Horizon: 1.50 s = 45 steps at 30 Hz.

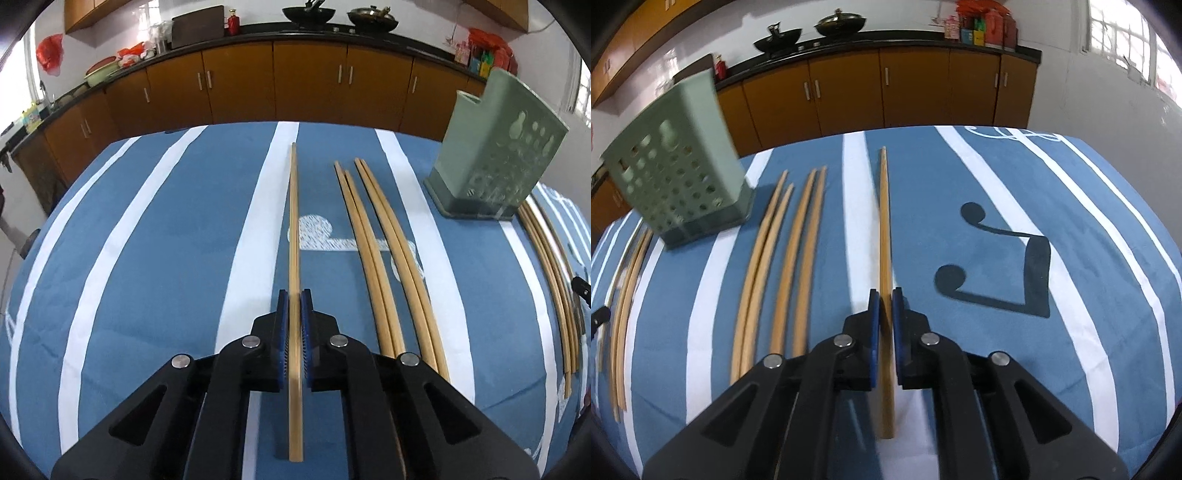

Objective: Organize utensils
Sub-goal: 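Lift the right tool's chopstick upright toward the green holder while the left tool carries its chopstick there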

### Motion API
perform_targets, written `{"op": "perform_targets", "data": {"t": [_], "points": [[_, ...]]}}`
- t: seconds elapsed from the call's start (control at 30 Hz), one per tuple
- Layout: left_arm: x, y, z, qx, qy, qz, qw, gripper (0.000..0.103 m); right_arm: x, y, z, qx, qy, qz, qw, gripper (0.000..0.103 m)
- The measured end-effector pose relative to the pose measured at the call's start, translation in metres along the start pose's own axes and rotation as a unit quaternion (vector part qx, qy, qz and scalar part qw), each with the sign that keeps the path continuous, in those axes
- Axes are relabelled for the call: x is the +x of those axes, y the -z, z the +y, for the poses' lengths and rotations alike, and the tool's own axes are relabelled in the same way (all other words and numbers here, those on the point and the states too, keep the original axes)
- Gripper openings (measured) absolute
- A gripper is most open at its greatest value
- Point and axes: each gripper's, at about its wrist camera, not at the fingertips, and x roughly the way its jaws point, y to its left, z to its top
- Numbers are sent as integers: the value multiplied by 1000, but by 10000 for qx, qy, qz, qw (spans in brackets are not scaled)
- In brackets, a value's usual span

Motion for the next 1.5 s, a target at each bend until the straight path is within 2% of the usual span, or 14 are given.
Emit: {"op": "perform_targets", "data": {"t": [0.2,0.67,0.77,1.07,1.5], "points": [[-7,8,6,-26,299,-22,9995,8,-1,0,-2,42,-74,1,10000,9],[-12,15,4,60,248,-59,9997,7,-4,4,-7,108,-221,-5,9997,8],[-17,15,7,-24,299,-42,9995,7,-15,4,-8,109,-277,-157,9994,8],[-55,1,10,-15,404,-571,9976,7,-60,-11,-8,35,-354,-857,9957,8],[-102,-22,15,-213,436,-1348,9897,7,-102,-25,-8,43,-391,-1568,9869,8]]}}
